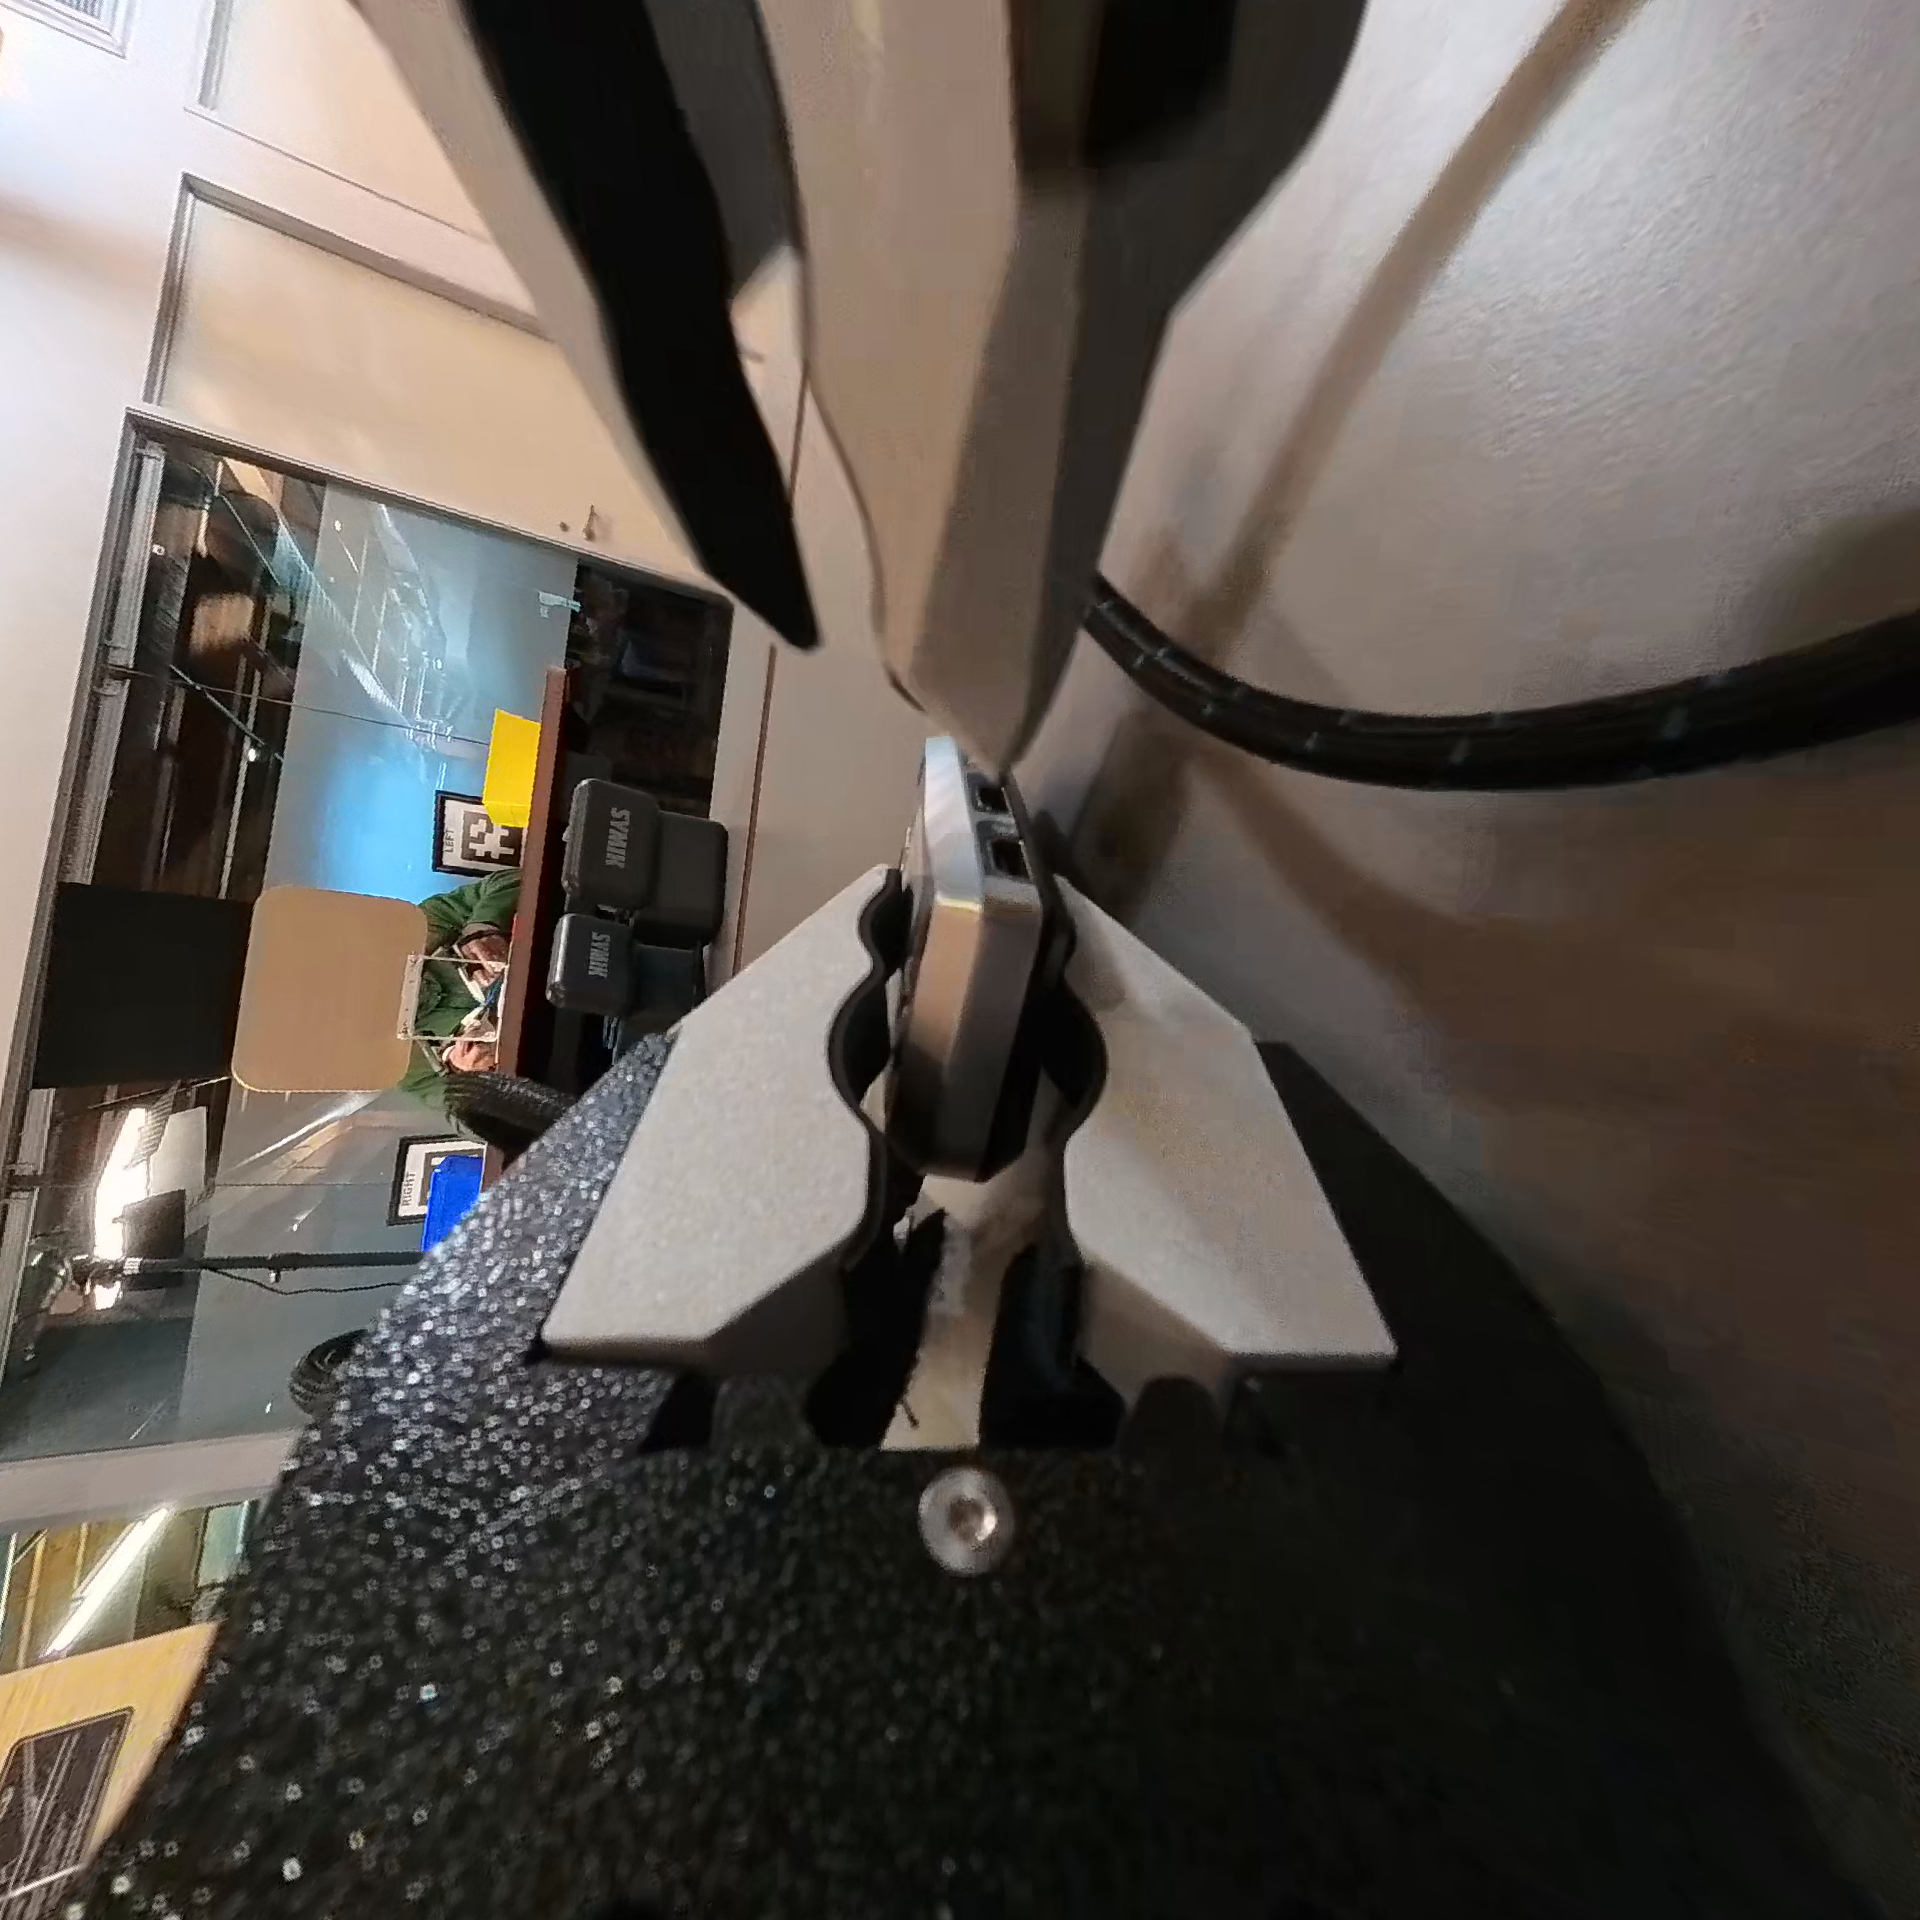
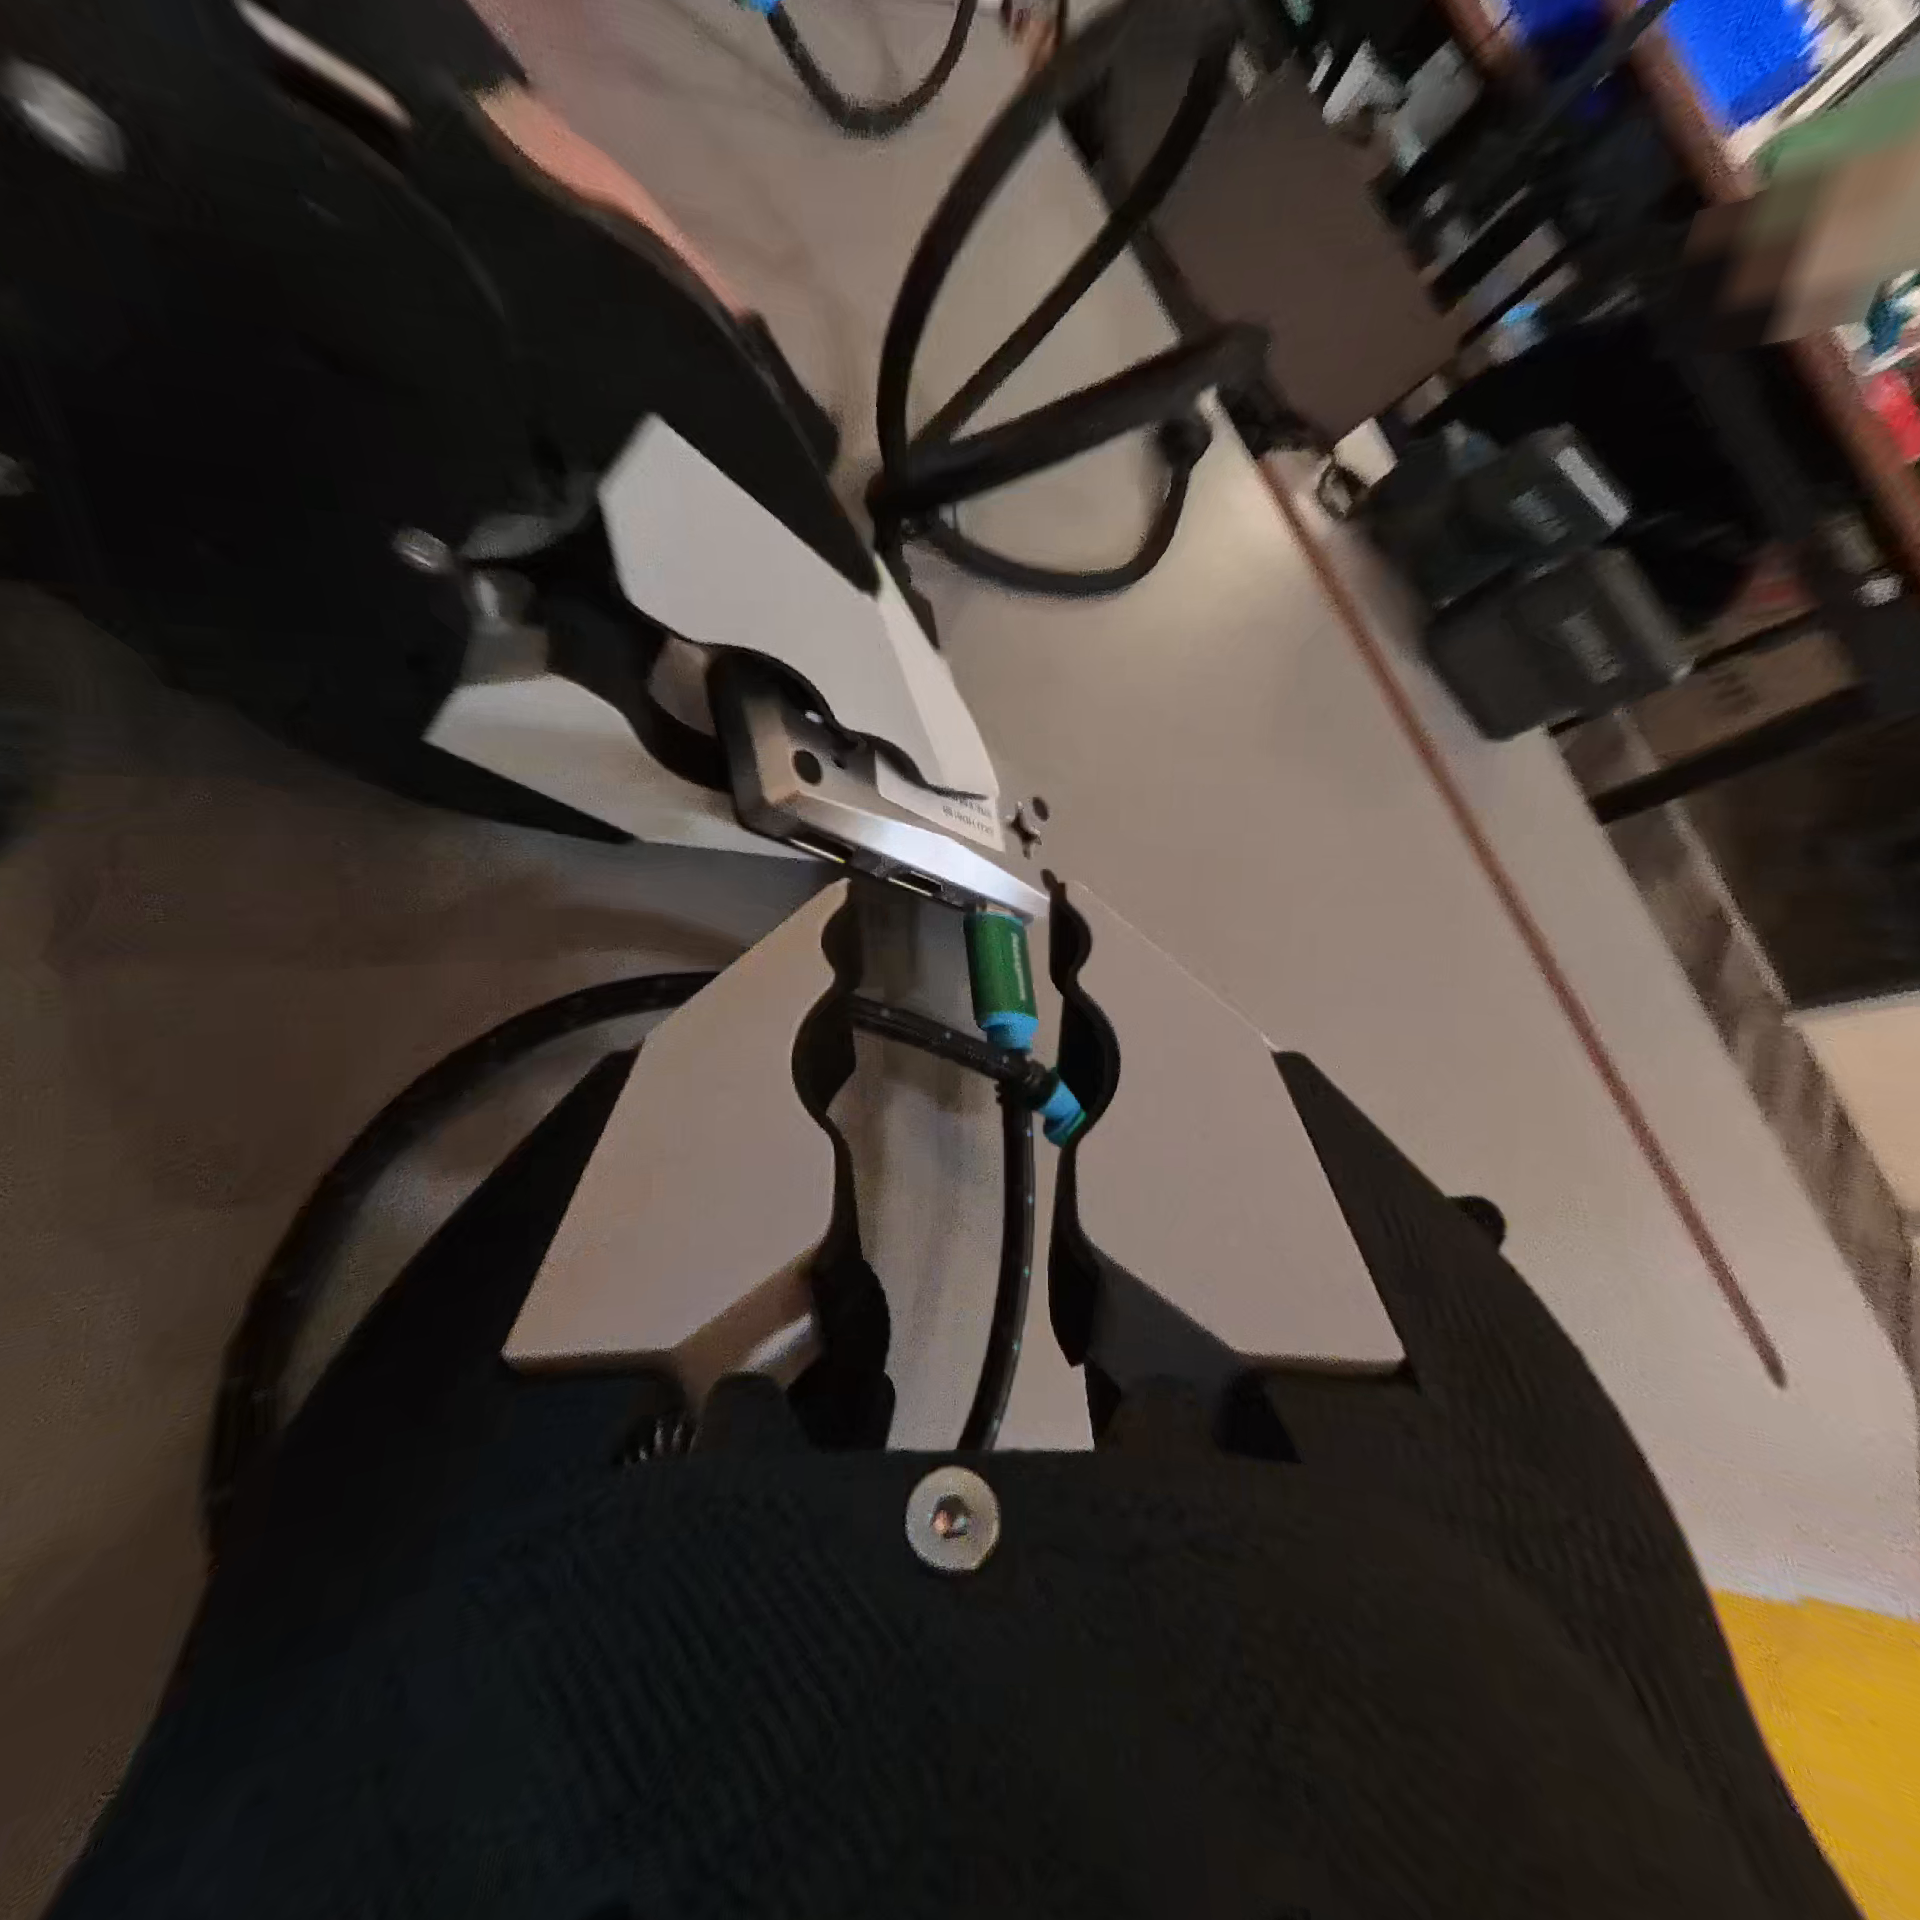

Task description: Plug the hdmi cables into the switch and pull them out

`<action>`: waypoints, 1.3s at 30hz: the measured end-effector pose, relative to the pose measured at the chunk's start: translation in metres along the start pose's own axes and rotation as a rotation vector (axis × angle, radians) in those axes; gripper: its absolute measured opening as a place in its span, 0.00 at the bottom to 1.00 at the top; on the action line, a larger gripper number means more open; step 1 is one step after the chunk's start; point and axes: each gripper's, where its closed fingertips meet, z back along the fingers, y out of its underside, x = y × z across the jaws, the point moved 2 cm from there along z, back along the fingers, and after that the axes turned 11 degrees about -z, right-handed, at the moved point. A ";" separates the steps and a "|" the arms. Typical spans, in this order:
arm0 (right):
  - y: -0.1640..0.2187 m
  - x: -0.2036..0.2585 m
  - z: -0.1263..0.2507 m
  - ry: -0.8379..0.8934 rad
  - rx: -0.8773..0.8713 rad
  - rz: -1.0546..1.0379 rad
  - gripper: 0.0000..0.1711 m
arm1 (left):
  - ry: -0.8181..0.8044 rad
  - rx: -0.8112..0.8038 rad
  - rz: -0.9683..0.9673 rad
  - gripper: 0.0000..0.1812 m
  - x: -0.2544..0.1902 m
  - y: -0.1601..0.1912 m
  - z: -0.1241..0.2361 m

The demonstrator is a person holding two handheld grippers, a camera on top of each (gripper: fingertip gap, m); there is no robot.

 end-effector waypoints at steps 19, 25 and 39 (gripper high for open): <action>0.024 -0.018 -0.030 0.068 0.150 0.285 0.12 | 0.046 -0.044 0.161 0.13 0.006 -0.004 0.001; 0.021 -0.019 -0.027 0.147 0.091 0.430 0.08 | 0.038 -0.070 0.153 0.13 0.008 -0.007 0.004; 0.026 -0.009 -0.021 0.071 -0.066 0.427 0.05 | -0.022 -0.182 0.065 0.17 0.008 -0.019 0.012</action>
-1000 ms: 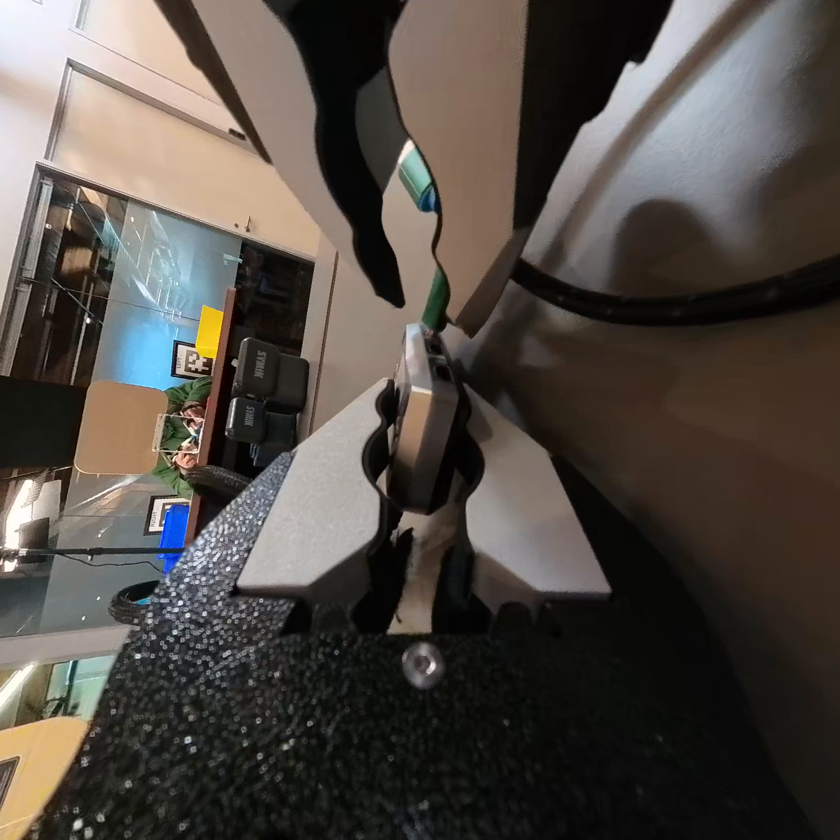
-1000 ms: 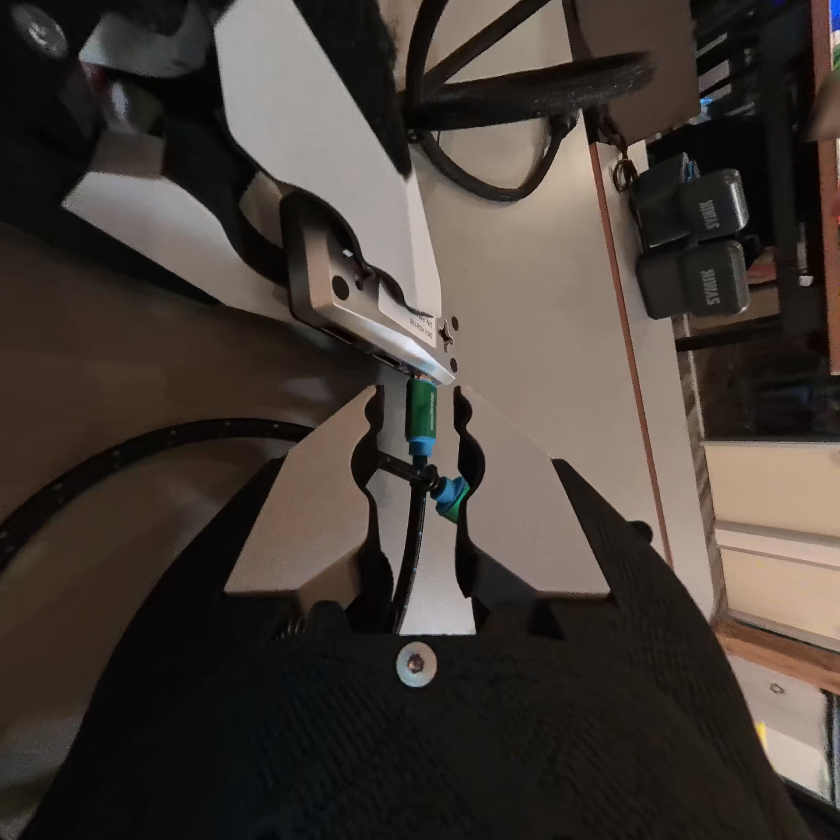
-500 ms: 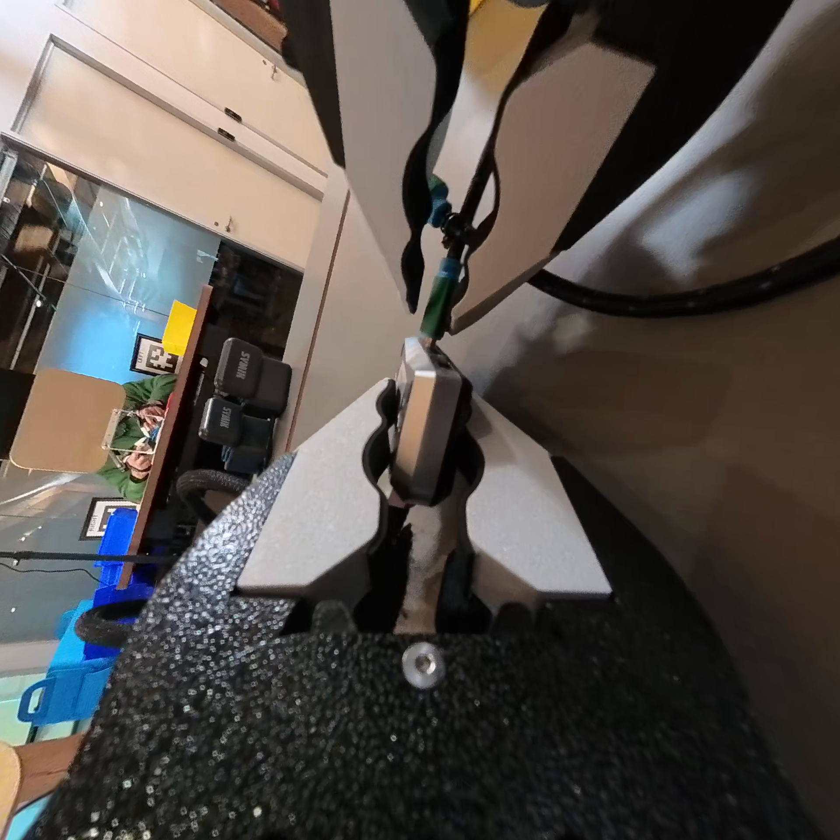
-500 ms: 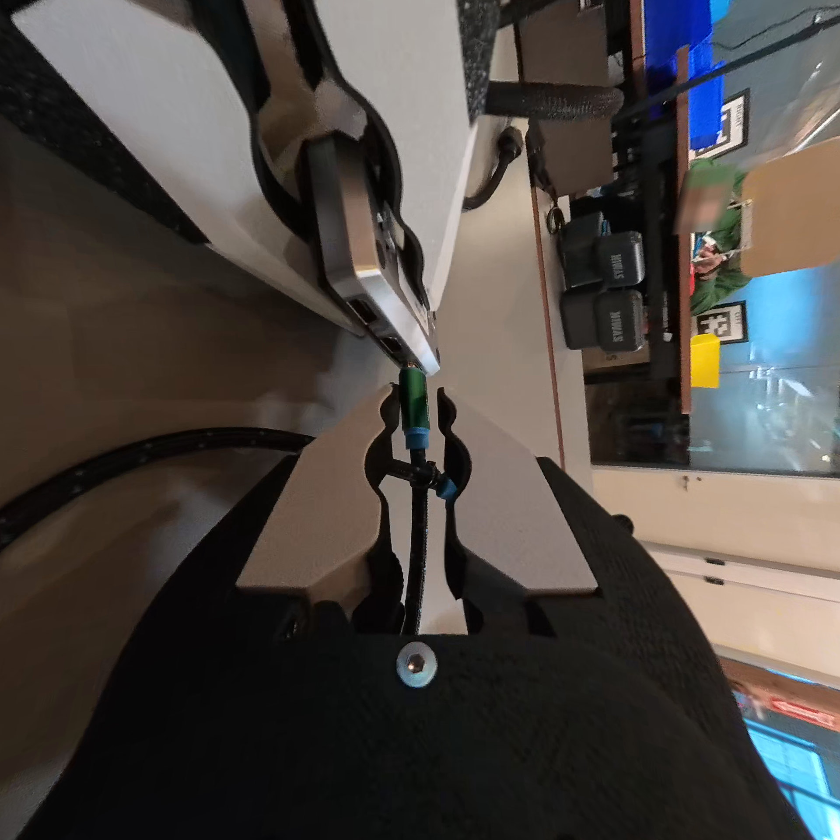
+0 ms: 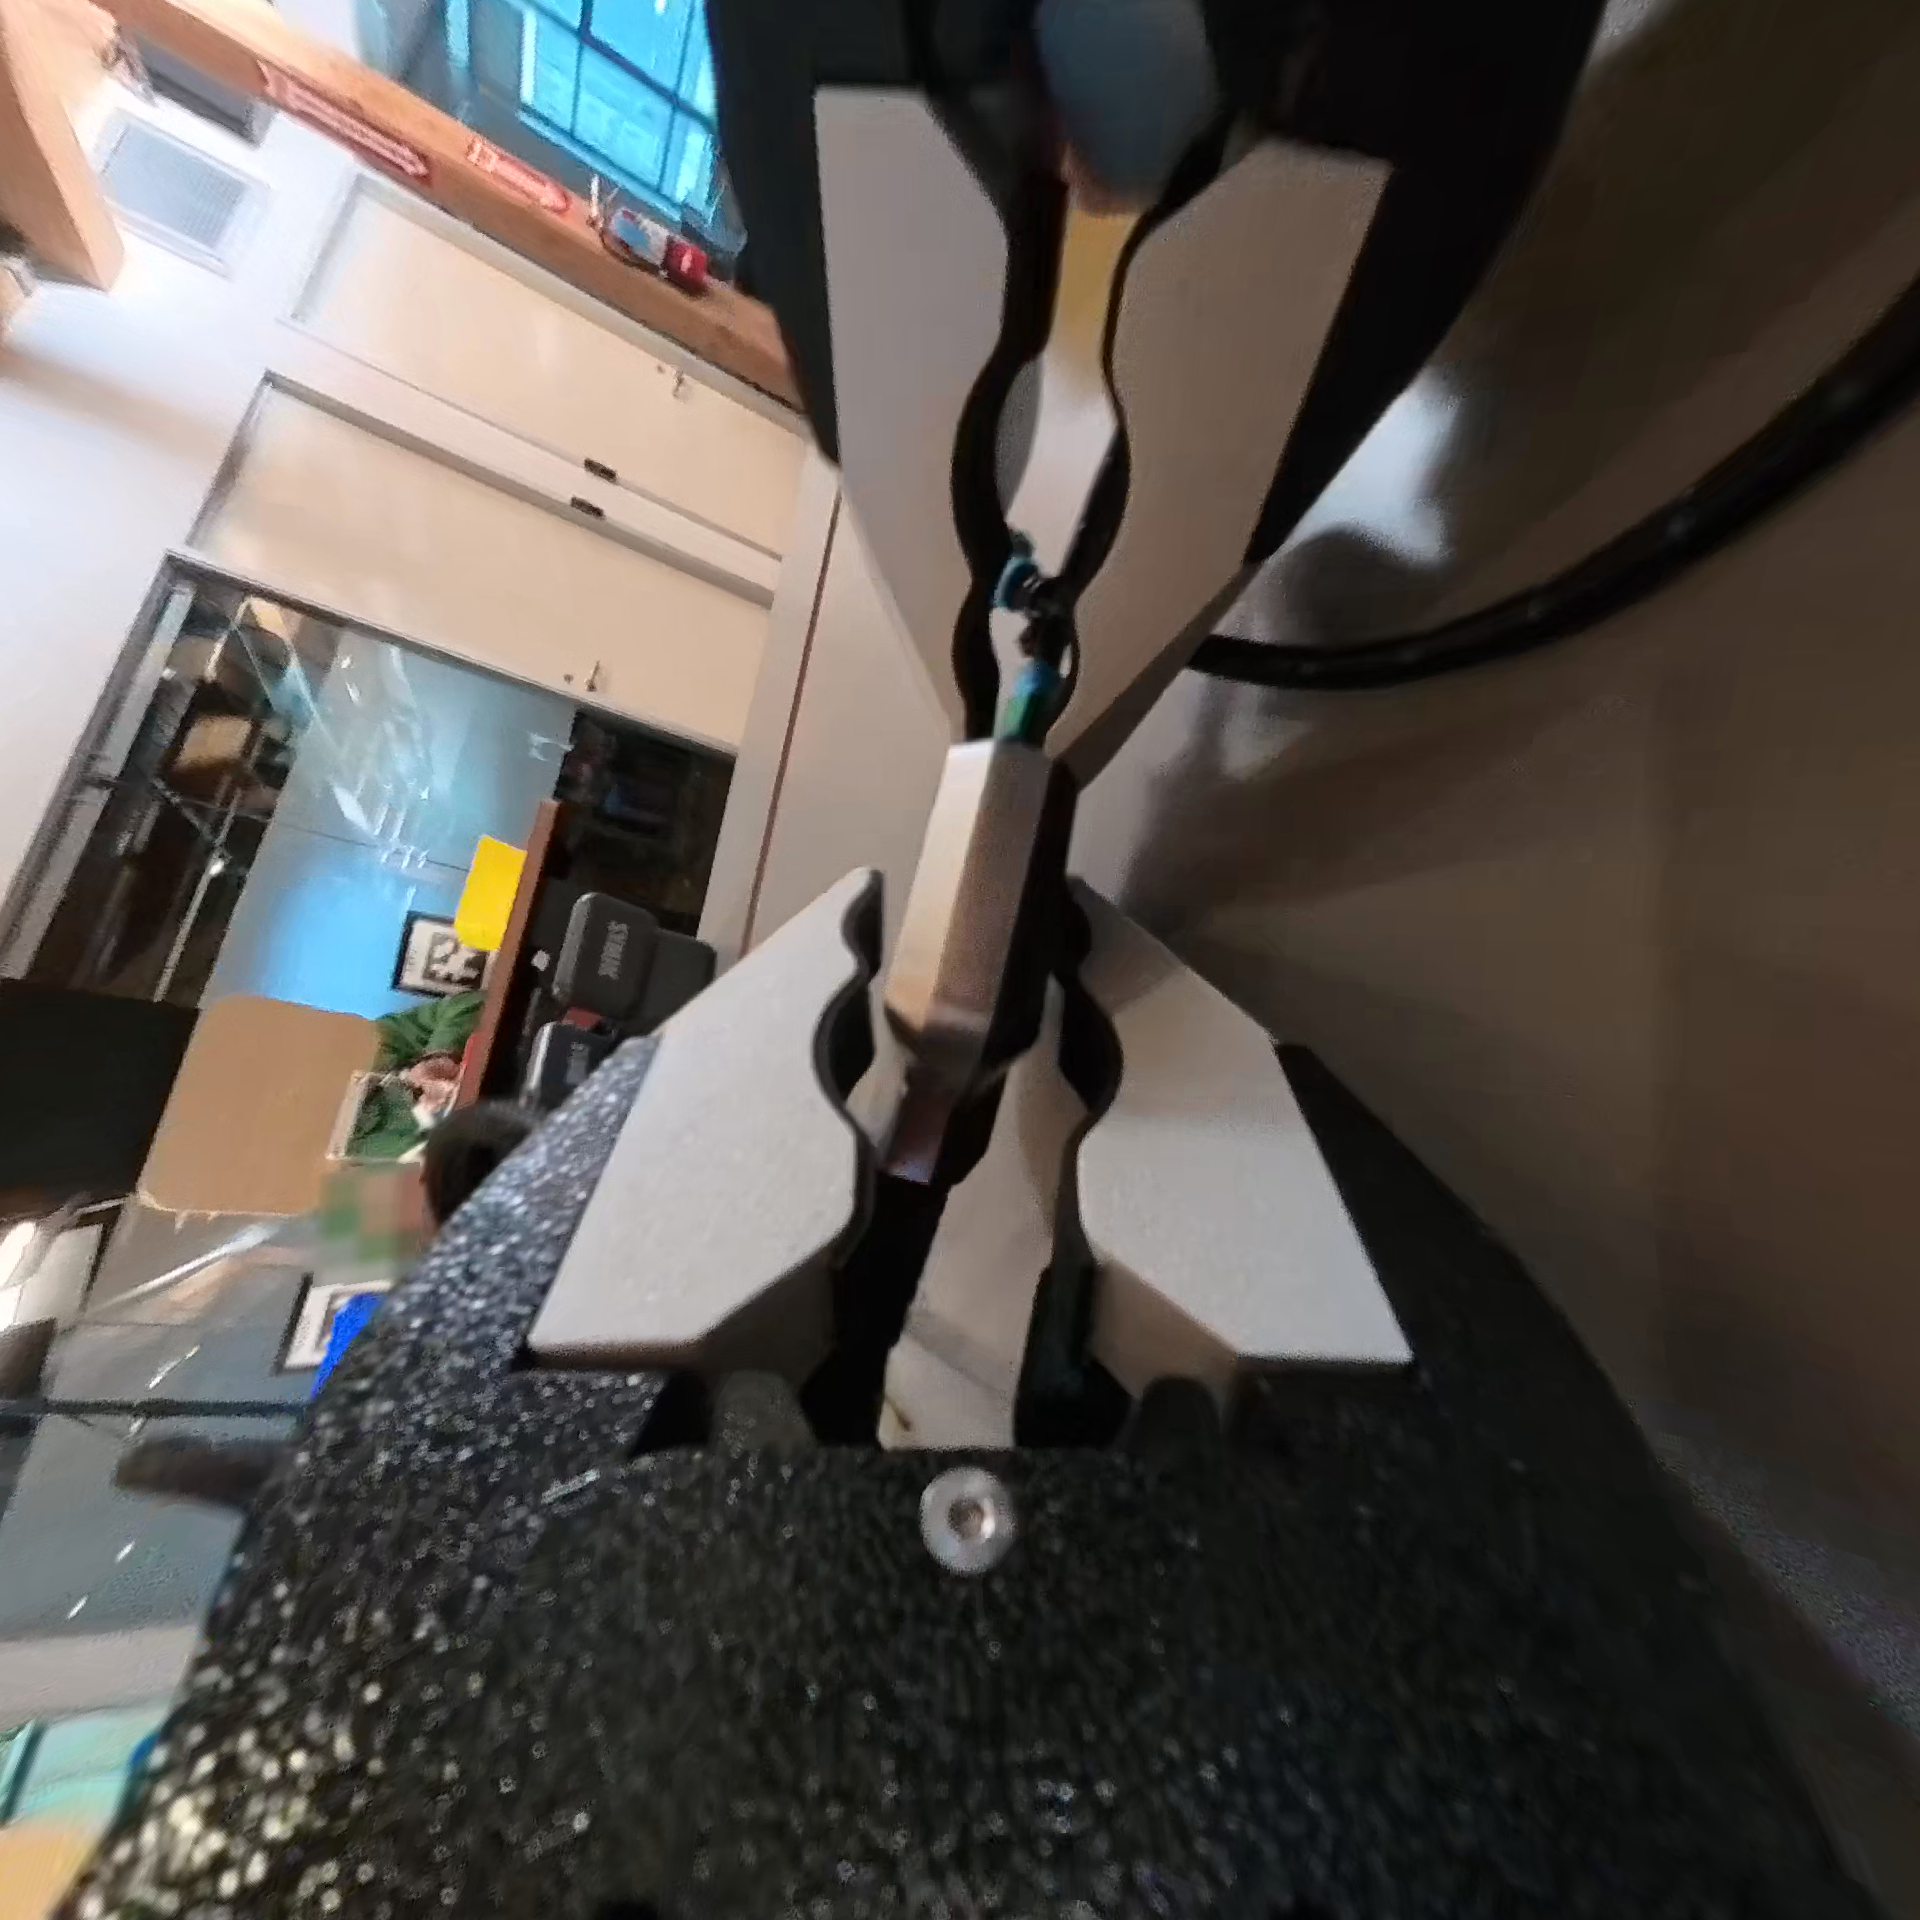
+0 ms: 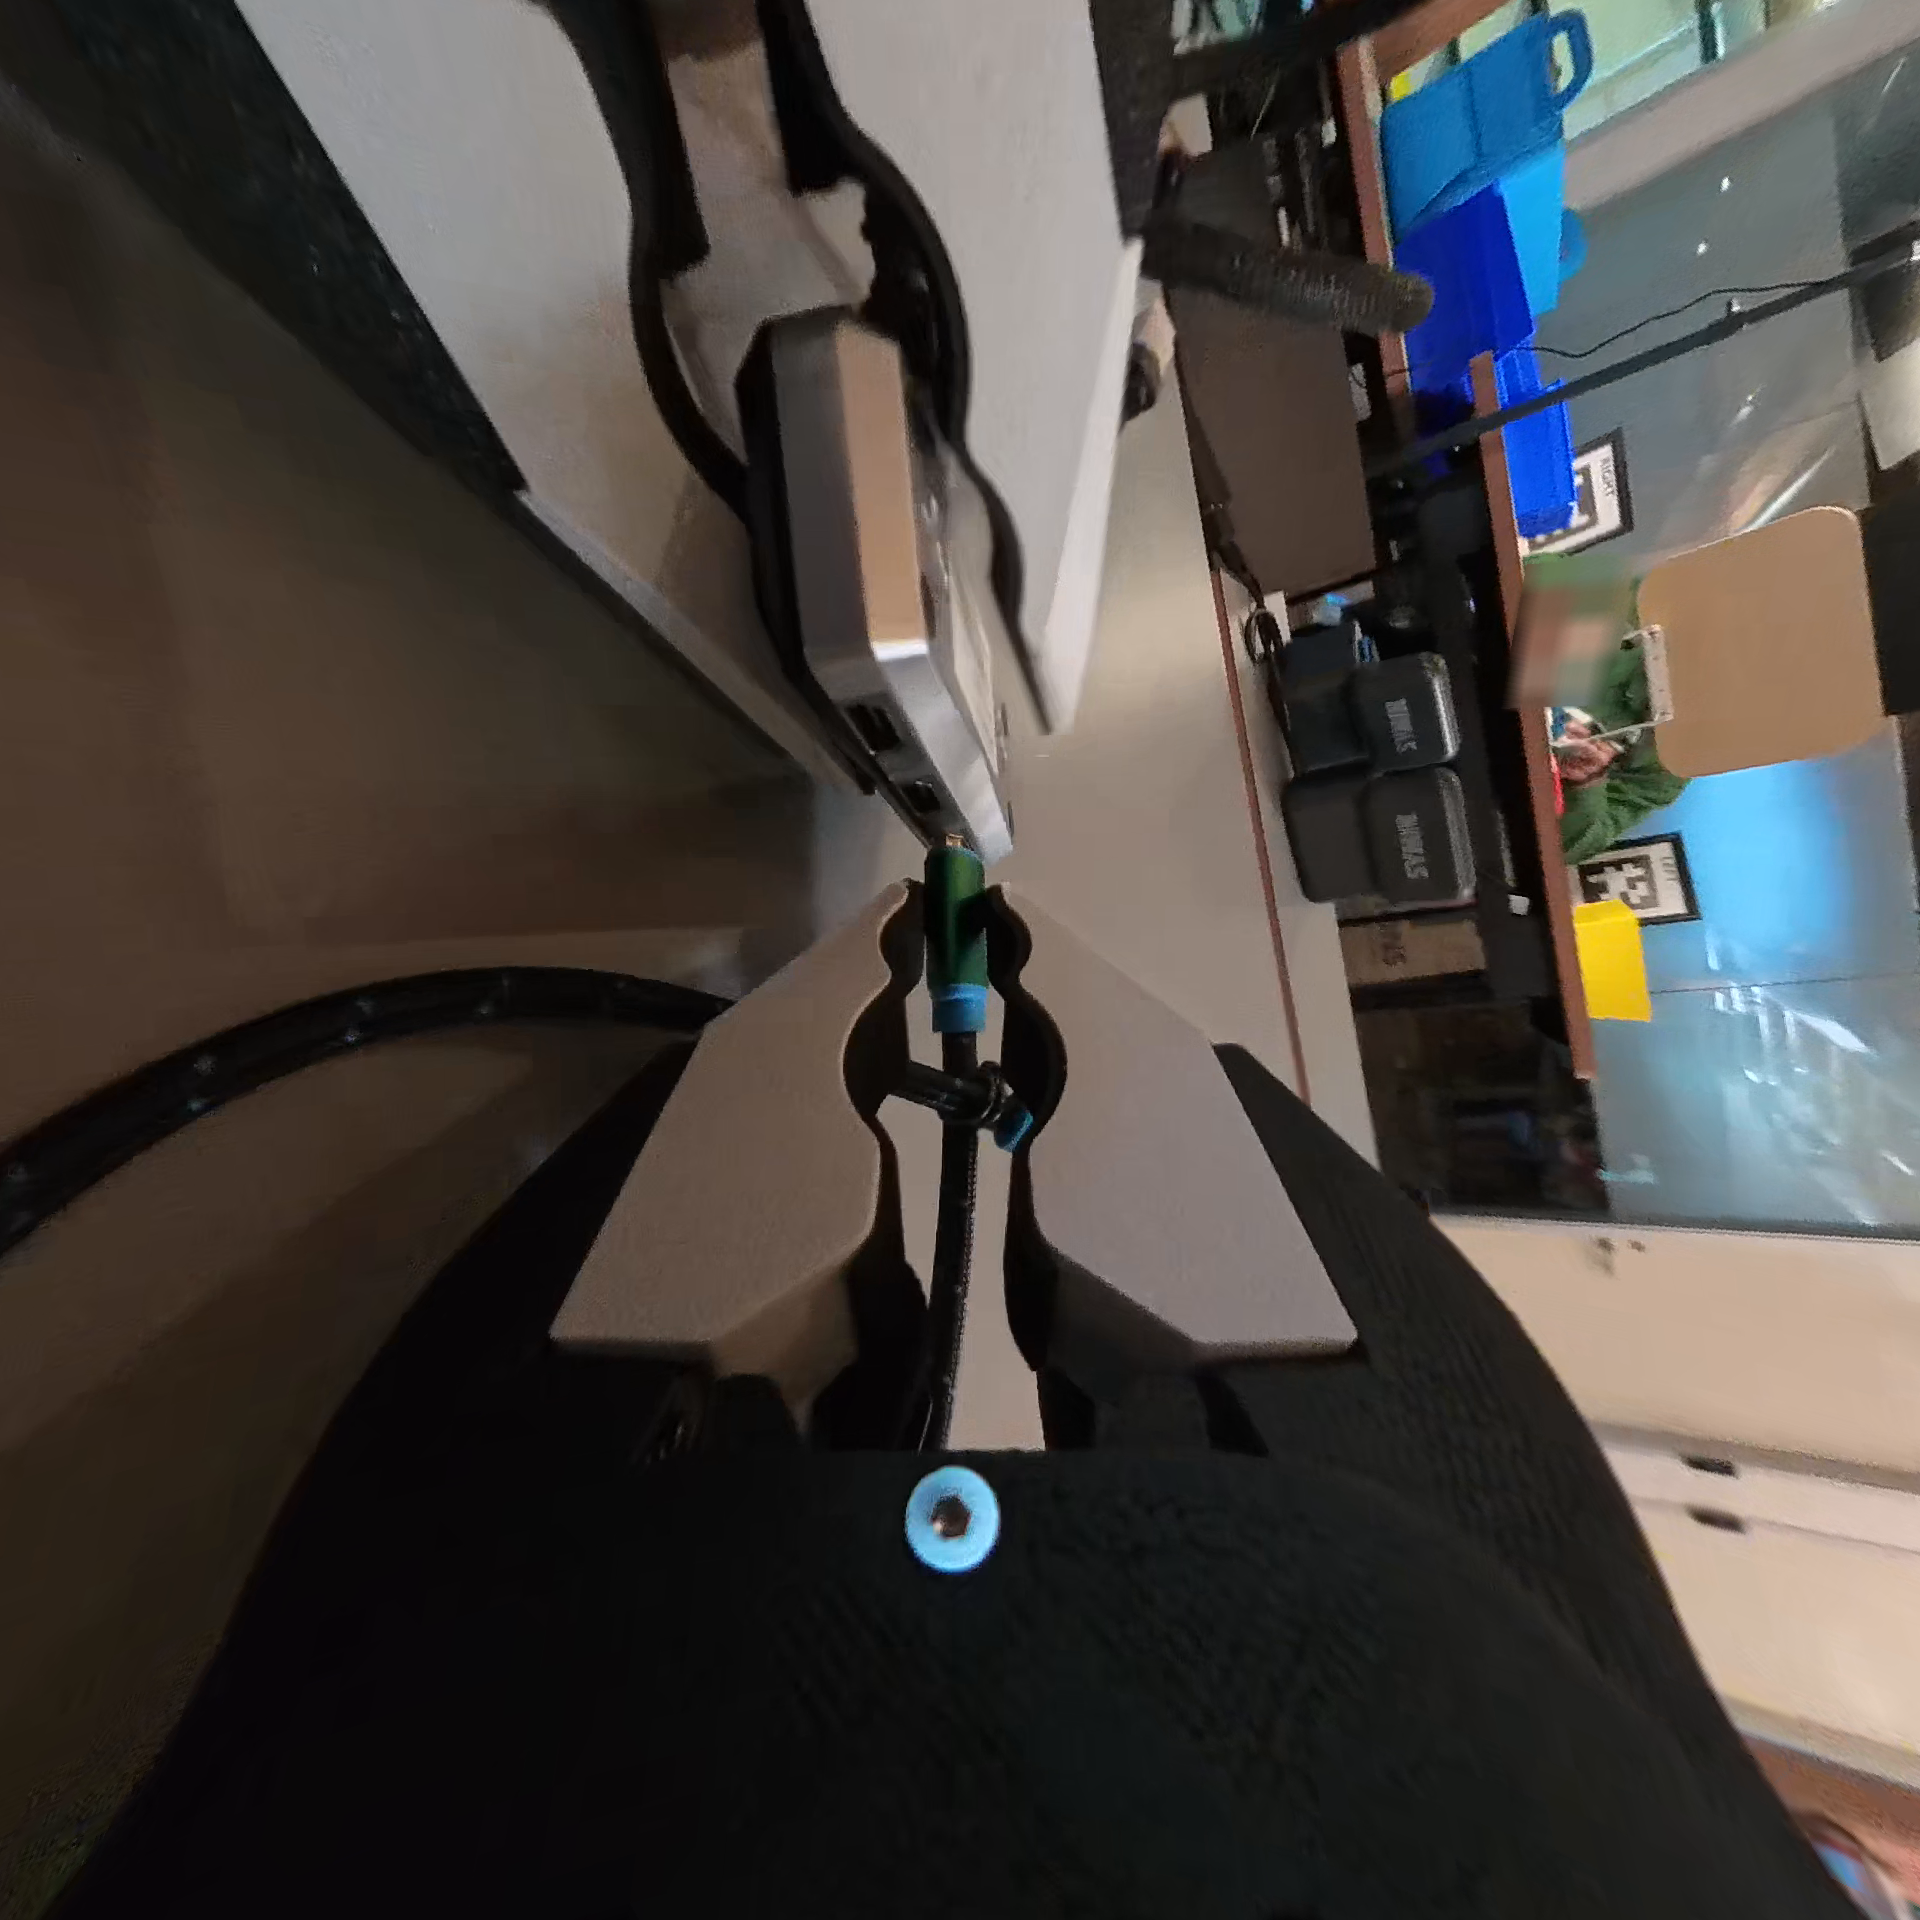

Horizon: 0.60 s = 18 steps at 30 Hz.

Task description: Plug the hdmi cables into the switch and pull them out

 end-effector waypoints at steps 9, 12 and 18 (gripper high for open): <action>-0.005 0.013 0.007 -0.049 -0.121 -0.038 0.05 | 0.001 0.117 -0.166 0.16 -0.008 0.006 -0.006; -0.003 0.014 0.004 -0.020 -0.107 -0.009 0.06 | 0.048 0.154 -0.173 0.12 -0.012 0.008 -0.007; -0.006 0.009 0.008 0.022 -0.123 0.048 0.11 | 0.062 0.131 -0.130 0.12 -0.012 0.007 -0.006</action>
